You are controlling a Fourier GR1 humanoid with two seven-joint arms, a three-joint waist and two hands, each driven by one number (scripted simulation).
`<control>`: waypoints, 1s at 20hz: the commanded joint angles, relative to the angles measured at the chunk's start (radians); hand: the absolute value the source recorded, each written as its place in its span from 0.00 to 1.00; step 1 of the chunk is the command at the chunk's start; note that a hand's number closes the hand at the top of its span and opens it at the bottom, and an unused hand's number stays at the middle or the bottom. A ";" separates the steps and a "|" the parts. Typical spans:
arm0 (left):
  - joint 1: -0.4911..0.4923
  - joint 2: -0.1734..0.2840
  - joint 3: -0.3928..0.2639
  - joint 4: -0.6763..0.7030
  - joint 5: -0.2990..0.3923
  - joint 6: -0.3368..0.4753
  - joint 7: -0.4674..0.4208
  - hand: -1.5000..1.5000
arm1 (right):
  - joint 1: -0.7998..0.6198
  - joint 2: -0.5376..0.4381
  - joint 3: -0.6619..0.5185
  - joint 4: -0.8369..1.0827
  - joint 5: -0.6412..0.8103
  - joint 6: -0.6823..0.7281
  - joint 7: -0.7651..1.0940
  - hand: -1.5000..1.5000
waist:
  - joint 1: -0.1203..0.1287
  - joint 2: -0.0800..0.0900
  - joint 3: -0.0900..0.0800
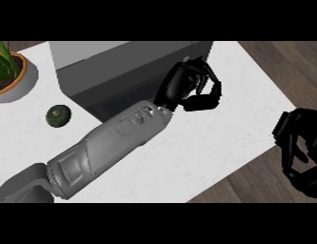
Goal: Pick up the milk, place it into the microwave and close the microwave
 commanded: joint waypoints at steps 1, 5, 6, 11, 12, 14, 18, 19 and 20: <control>-0.056 -0.071 0.012 0.045 0.015 0.002 0.006 1.00 | 0.005 -0.001 0.011 -0.032 -0.008 0.044 -0.034 1.00 | -0.030 0.011 0.003; -0.054 -0.070 0.008 0.042 0.018 0.017 -0.002 1.00 | 0.018 0.003 0.031 -0.060 -0.006 0.037 -0.023 1.00 | -0.027 0.012 0.005; -0.055 -0.070 0.016 0.034 0.023 0.018 -0.003 1.00 | 0.015 -0.006 0.027 -0.069 -0.013 0.043 -0.022 1.00 | -0.034 0.013 0.005; 0.035 -0.072 0.122 0.024 0.171 0.049 0.103 1.00 | 0.065 -0.039 0.122 -0.095 0.001 0.087 0.055 1.00 | 0.019 0.044 -0.005; 0.058 -0.072 0.181 -0.011 0.224 0.048 0.090 1.00 | 0.064 -0.035 0.125 -0.108 0.000 0.084 0.054 1.00 | 0.026 0.050 -0.012; 0.083 -0.073 0.263 -0.041 0.287 0.046 0.050 1.00 | 0.097 -0.017 0.142 -0.117 -0.023 0.073 0.058 1.00 | 0.048 0.044 -0.015; 0.113 -0.074 0.309 -0.016 0.357 -0.010 0.041 1.00 | 0.133 0.004 0.178 -0.160 -0.026 0.050 0.075 1.00 | 0.068 0.031 -0.011; 0.126 -0.074 0.318 -0.012 0.369 -0.033 0.030 1.00 | 0.148 0.004 0.181 -0.171 -0.024 0.045 0.074 1.00 | 0.073 0.030 -0.012; 0.127 -0.074 0.310 -0.008 0.379 -0.050 0.027 1.00 | 0.150 0.012 0.187 -0.182 -0.018 0.032 0.079 1.00 | 0.078 0.029 -0.011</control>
